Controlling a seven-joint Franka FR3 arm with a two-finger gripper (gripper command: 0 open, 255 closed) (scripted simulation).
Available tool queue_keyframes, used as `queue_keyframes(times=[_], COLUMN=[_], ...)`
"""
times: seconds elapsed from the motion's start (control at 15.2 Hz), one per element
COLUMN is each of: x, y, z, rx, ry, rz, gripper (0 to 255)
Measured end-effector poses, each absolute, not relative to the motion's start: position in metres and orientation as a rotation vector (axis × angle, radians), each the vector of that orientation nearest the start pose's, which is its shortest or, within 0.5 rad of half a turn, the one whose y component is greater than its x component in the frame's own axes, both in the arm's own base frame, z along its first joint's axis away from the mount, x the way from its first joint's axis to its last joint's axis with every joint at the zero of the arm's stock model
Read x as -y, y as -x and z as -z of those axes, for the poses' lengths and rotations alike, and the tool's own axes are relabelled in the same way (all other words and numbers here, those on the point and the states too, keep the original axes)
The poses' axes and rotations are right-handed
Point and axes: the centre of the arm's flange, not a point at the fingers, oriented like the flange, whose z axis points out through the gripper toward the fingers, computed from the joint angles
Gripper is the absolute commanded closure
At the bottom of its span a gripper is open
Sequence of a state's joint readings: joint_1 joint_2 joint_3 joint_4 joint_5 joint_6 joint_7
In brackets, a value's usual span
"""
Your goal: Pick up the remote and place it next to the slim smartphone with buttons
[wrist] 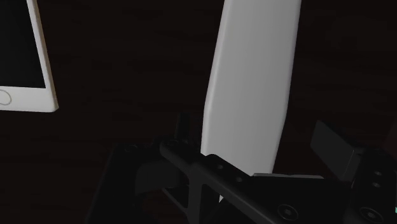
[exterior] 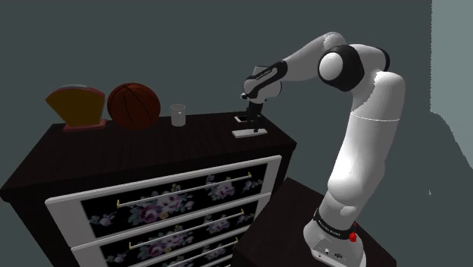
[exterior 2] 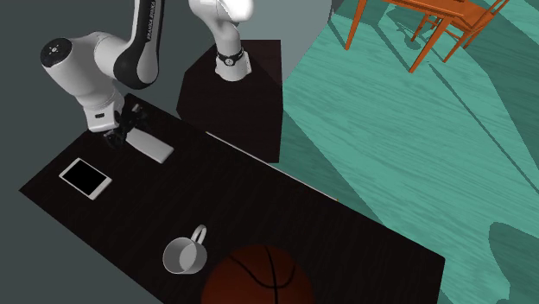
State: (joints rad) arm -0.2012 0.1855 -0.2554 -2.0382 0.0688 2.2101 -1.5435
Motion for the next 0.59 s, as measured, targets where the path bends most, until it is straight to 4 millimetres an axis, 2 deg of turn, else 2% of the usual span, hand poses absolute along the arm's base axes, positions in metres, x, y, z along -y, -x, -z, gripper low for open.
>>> queue_keyframes(times=[0.2, 0.59], x=[0.251, 0.251], y=[-0.523, -0.524], z=[-0.384, -0.39], rx=[1.569, 1.569], ry=[2.71, 2.71], rz=[0.006, 0.004], gripper=[0, 0])
